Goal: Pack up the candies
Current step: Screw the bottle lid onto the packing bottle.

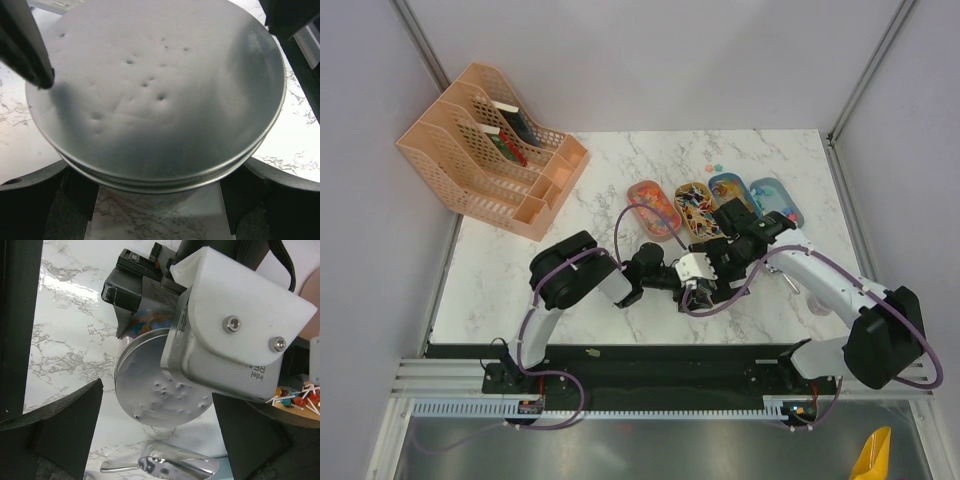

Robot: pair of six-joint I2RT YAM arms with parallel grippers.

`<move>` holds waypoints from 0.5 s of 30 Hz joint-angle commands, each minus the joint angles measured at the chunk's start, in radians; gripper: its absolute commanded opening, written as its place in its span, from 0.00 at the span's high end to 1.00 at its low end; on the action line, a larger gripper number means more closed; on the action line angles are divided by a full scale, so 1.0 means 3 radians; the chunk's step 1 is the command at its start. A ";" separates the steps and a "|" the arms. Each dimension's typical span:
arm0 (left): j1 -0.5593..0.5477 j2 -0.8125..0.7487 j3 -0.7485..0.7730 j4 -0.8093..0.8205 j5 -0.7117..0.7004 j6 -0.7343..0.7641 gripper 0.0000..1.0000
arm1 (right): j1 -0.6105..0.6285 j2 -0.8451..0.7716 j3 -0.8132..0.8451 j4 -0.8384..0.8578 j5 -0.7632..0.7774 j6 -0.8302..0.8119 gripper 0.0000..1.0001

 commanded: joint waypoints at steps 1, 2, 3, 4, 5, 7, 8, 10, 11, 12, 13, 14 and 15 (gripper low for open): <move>0.0039 0.0235 -0.0138 -0.0906 -0.0254 -0.0135 0.98 | -0.0028 0.0070 -0.0029 0.0039 -0.0151 -0.0115 0.02; 0.0039 0.0235 -0.0143 -0.0906 -0.0259 -0.0135 0.98 | -0.0048 0.0086 -0.0019 0.0044 -0.0151 -0.0120 0.02; 0.0039 0.0235 -0.0138 -0.0911 -0.0254 -0.0135 0.98 | -0.0053 0.0126 -0.0014 0.0039 -0.0156 -0.0115 0.02; 0.0034 0.0235 -0.0138 -0.0906 -0.0254 -0.0130 0.98 | -0.0074 0.0142 -0.0009 0.0039 -0.0166 -0.0115 0.02; 0.0034 0.0235 -0.0143 -0.0906 -0.0259 -0.0135 0.98 | -0.0094 0.0157 -0.0004 0.0039 -0.0171 -0.0120 0.02; 0.0034 0.0235 -0.0138 -0.0906 -0.0254 -0.0130 0.98 | -0.0110 0.0193 0.0027 0.0039 -0.0191 -0.0115 0.02; 0.0039 0.0235 -0.0138 -0.0906 -0.0259 -0.0130 0.98 | -0.0130 0.0203 0.0042 0.0044 -0.0197 -0.0110 0.02; 0.0034 0.0235 -0.0138 -0.0911 -0.0259 -0.0130 0.98 | -0.0166 0.0244 0.0073 0.0034 -0.0192 -0.0110 0.02; 0.0039 0.0235 -0.0138 -0.0911 -0.0259 -0.0130 0.98 | -0.0176 0.0254 0.0068 0.0029 -0.0166 -0.0125 0.02; 0.0034 0.0240 -0.0138 -0.0911 -0.0254 -0.0130 0.98 | -0.0186 0.0270 0.0068 0.0029 -0.0161 -0.0146 0.02; 0.0034 0.0240 -0.0133 -0.0916 -0.0259 -0.0130 0.98 | -0.0197 0.0275 0.0063 0.0034 -0.0156 -0.0171 0.02; 0.0034 0.0240 -0.0133 -0.0916 -0.0254 -0.0130 0.98 | -0.0207 0.0280 0.0063 0.0029 -0.0156 -0.0171 0.02; 0.0034 0.0240 -0.0133 -0.0916 -0.0259 -0.0130 0.98 | -0.0207 0.0295 0.0083 0.0024 -0.0156 -0.0176 0.02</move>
